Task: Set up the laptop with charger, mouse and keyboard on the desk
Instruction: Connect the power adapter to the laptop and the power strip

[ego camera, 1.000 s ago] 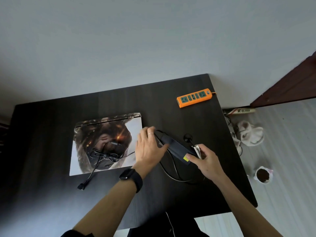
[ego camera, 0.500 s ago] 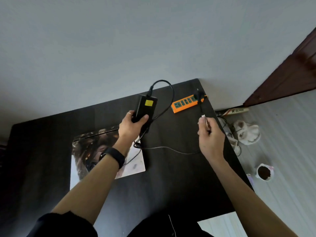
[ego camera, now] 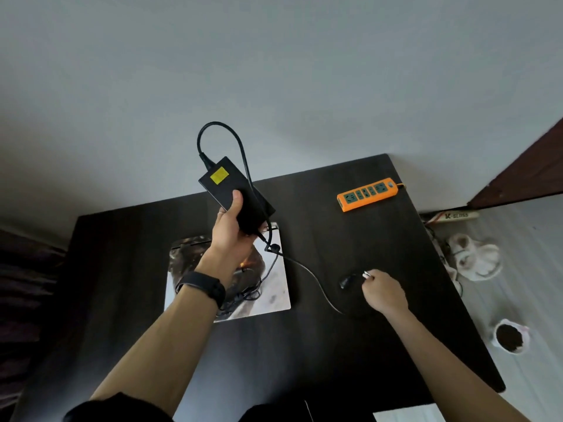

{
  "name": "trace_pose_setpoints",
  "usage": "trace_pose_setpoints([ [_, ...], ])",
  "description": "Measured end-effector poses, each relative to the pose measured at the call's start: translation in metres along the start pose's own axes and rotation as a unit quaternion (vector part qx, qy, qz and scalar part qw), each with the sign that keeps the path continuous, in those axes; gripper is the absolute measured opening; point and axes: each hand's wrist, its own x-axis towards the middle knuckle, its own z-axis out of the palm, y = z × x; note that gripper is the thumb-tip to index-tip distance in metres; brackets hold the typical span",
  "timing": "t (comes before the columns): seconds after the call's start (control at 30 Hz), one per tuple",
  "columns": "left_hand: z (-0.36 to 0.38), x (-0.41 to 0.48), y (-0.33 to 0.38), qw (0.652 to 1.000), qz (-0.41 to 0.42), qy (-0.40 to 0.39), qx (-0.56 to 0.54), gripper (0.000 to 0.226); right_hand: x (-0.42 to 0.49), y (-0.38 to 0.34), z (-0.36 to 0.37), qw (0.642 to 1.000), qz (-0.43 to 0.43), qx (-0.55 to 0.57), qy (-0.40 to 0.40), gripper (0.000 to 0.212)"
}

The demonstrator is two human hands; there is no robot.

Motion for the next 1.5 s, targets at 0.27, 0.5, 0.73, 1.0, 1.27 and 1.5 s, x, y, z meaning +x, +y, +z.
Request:
trace_pose_setpoints([
  [0.27,0.001,-0.008,0.007,0.998,-0.016,0.002,-0.057,0.061,-0.035,-0.069,0.034,0.954,-0.281,-0.102,0.009,0.071],
  [0.5,-0.001,-0.009,0.009,0.994,-0.023,0.034,-0.1,0.05,-0.059,-0.109,0.063,0.936,-0.344,-0.071,-0.027,0.041],
  [0.73,-0.021,0.005,0.024,0.988,0.019,0.121,-0.092,0.028,-0.08,-0.079,0.059,0.929,-0.37,0.025,0.007,0.037],
  [1.0,-0.037,0.016,0.026,0.99,0.024,0.111,-0.084,0.027,-0.083,-0.078,0.022,0.916,-0.342,0.204,0.043,0.035],
  [1.27,-0.034,0.013,0.027,0.997,0.015,0.037,-0.066,0.034,-0.084,-0.099,0.01,0.899,-0.292,0.327,0.018,0.039],
  [1.5,-0.035,0.01,0.022,0.997,-0.012,0.019,-0.073,0.033,-0.069,-0.118,-0.009,0.944,-0.196,0.263,0.014,0.024],
])
